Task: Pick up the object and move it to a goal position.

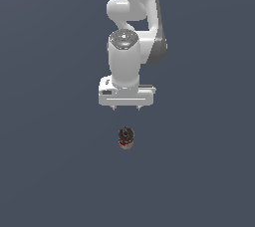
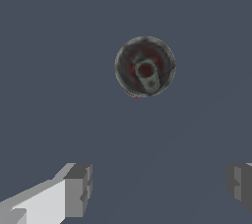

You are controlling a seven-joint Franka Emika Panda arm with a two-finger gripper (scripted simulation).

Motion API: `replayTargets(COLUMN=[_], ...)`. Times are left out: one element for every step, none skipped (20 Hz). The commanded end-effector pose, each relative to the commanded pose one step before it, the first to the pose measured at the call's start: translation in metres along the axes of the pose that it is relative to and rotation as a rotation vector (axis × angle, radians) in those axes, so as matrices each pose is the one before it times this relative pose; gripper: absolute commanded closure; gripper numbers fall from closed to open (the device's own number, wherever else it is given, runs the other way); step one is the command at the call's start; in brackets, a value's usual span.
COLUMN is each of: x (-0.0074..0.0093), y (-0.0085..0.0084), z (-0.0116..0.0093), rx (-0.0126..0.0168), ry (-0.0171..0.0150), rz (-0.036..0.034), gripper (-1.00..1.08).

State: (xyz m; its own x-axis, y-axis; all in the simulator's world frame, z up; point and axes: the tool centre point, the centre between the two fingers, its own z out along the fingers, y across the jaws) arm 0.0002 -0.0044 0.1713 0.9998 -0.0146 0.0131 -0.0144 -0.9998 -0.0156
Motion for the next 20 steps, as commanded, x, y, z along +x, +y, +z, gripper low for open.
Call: replayTargets(x=[0.00000, -0.00013, -0.00040, -0.00066, -0.00096, -0.00128, -0.00136, -0.00120, -0.00100, -0.00074, -0.00041, 0.00015, 0.00050, 0.00076, 0.00106, 0.00136, 0.00167, 0.00198, 0.00230, 0.00264], y=[0.00001, -0.00044, -0.00105, -0.00181, -0.00249, -0.00315, -0.00304, -0.00235, -0.00164, -0.00092, -0.00033, 0.00042, 0.00035, 0.00042, 0.00028, 0.00025, 0.00021, 0.00029, 0.00039, 0.00058], z=[0.00000, 0.00006, 0.00011, 0.00021, 0.00026, 0.00029, 0.00022, 0.00011, 0.00001, -0.00005, -0.00026, 0.00015, 0.00015, 0.00012, 0.00031, 0.00043, 0.00055, 0.00066, 0.00077, 0.00090], rx=[0.00000, -0.00042, -0.00111, -0.00188, -0.00261, -0.00331, -0.00320, -0.00246, -0.00168, -0.00089, 0.00000, 0.00016, 0.00029, 0.00027, 0.00001, -0.00013, -0.00024, -0.00028, -0.00025, -0.00019], ry=[0.00000, -0.00066, -0.00184, -0.00309, -0.00427, -0.00539, -0.00518, -0.00398, -0.00275, -0.00150, 0.00000, 0.00018, 0.00053, 0.00063, 0.00030, 0.00015, 0.00007, 0.00008, 0.00020, 0.00035], rz=[0.00000, -0.00165, -0.00449, -0.00749, -0.01018, -0.01254, -0.01156, -0.00832, -0.00513, -0.00214, 0.00000, 0.00136, 0.00033, -0.00098, -0.00266, -0.00408, -0.00543, -0.00643, -0.00724, -0.00792], gripper=[-0.92, -0.92, -0.92, -0.92, -0.92, -0.92, -0.92, -0.92, -0.92, -0.92, -0.92, -0.92, -0.92, -0.92, -0.92, -0.92, -0.92, -0.92, -0.92, -0.92])
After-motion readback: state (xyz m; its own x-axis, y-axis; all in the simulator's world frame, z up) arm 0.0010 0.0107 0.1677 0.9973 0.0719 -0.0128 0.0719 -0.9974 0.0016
